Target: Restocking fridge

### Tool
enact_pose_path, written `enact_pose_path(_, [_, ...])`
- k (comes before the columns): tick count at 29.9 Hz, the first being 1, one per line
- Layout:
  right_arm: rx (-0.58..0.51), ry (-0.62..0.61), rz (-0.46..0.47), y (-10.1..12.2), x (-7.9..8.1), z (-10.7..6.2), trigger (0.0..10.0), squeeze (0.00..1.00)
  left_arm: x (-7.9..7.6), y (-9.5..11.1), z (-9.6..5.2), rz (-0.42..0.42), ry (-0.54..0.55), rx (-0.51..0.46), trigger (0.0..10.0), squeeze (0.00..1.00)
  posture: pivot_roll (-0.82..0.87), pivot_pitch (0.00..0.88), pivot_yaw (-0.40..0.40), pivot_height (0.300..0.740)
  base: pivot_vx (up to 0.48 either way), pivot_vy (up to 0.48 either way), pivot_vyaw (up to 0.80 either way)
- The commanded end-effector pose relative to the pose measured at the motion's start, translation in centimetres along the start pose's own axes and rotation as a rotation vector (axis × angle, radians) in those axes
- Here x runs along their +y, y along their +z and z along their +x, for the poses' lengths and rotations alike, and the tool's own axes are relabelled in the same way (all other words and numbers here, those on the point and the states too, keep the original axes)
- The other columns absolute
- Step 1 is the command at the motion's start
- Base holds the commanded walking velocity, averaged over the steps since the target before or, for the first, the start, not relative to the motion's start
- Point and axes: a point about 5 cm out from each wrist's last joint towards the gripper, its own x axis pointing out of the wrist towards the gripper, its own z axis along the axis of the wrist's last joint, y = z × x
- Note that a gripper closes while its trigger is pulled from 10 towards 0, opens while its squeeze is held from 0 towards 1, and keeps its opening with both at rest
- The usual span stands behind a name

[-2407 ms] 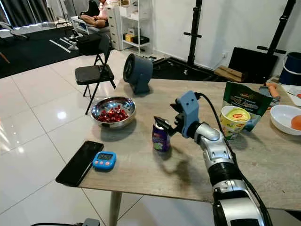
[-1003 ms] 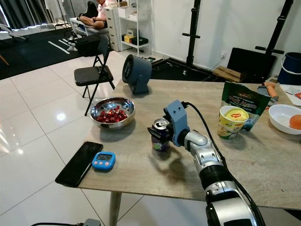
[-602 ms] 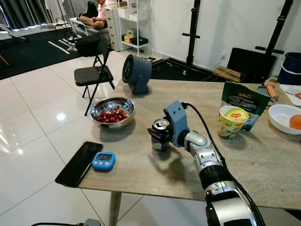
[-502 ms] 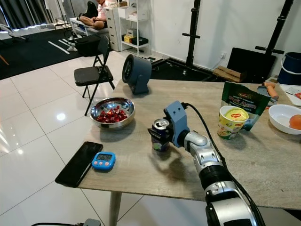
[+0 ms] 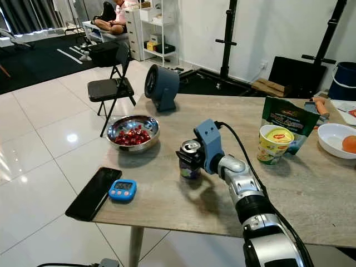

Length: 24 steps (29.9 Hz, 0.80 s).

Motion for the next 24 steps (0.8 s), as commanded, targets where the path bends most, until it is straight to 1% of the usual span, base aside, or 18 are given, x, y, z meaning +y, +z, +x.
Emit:
enact_pose_path(1, [-0.004, 0.011, 0.007, 0.2, 0.1, 0.2, 8.2, 0.00, -0.3, -0.5, 0.0, 0.005, -0.012, 0.019, 10.0, 0.00, -0.02, 0.000, 0.004, 0.740, 0.000, 0.000, 0.00])
enact_pose_path(2, [-0.017, 0.017, 0.009, 0.4, 0.1, 0.2, 10.0, 0.00, -0.2, -0.6, 0.0, 0.005, -0.011, 0.019, 10.0, 0.00, -0.02, 0.000, 0.004, 0.740, 0.000, 0.000, 0.00])
enact_pose_path(6, [-0.032, 0.028, 0.010, 0.6, 0.0, 0.1, 10.0, 0.00, -0.2, -0.6, 0.0, 0.004, -0.010, 0.020, 10.0, 0.00, -0.02, 0.000, 0.004, 0.740, 0.000, 0.000, 0.00])
enact_pose_path(9, [-0.072, 0.067, 0.004, 1.3, -0.1, -0.3, 10.0, 0.00, -0.2, -0.6, 0.0, 0.002, -0.010, 0.019, 10.0, 0.00, -0.02, 0.000, 0.004, 0.740, 0.000, 0.000, 0.00])
enact_pose_path(14, [-0.109, 0.125, -0.020, 1.9, -0.2, -0.9, 10.0, 0.00, -0.3, -0.6, 0.0, 0.001, -0.010, 0.019, 10.0, 0.00, -0.02, 0.000, 0.004, 0.740, 0.000, 0.000, 0.00])
enact_pose_path(15, [-0.136, 0.178, -0.030, 2.2, -0.1, -1.4, 10.0, 0.00, -0.4, -0.5, 0.0, 0.001, -0.010, 0.019, 10.0, 0.00, -0.02, 0.000, 0.003, 0.740, 0.000, 0.000, 0.00])
enact_pose_path(16, [-0.136, 0.178, -0.030, 2.2, -0.1, -1.4, 10.0, 0.00, -0.4, -0.5, 0.0, 0.001, -0.010, 0.019, 10.0, 0.00, -0.02, 0.000, 0.003, 0.740, 0.000, 0.000, 0.00])
enact_pose_path(20, [-0.177, 0.261, -0.035, 2.7, 0.1, -2.3, 10.0, 0.00, -0.5, -0.4, 0.0, 0.001, -0.010, 0.017, 10.0, 0.00, -0.02, 0.000, 0.002, 0.740, 0.000, 0.000, 0.00])
enact_pose_path(21, [-0.177, 0.261, -0.035, 2.7, 0.1, -2.3, 10.0, 0.00, -0.5, -0.4, 0.0, 0.001, -0.010, 0.017, 10.0, 0.00, -0.02, 0.000, 0.002, 0.740, 0.000, 0.000, 0.00])
enact_pose_path(22, [-0.184, 0.329, -0.042, 2.7, 0.2, -3.1, 10.0, 0.00, -0.5, -0.4, 0.1, 0.002, -0.012, 0.017, 10.0, 0.00, -0.02, 0.000, 0.001, 0.740, 0.000, 0.000, 0.00])
enact_pose_path(24, [-0.184, 0.329, -0.042, 2.7, 0.2, -3.1, 10.0, 0.00, -0.5, -0.4, 0.1, 0.002, -0.012, 0.017, 10.0, 0.00, -0.02, 0.000, 0.001, 0.740, 0.000, 0.000, 0.00])
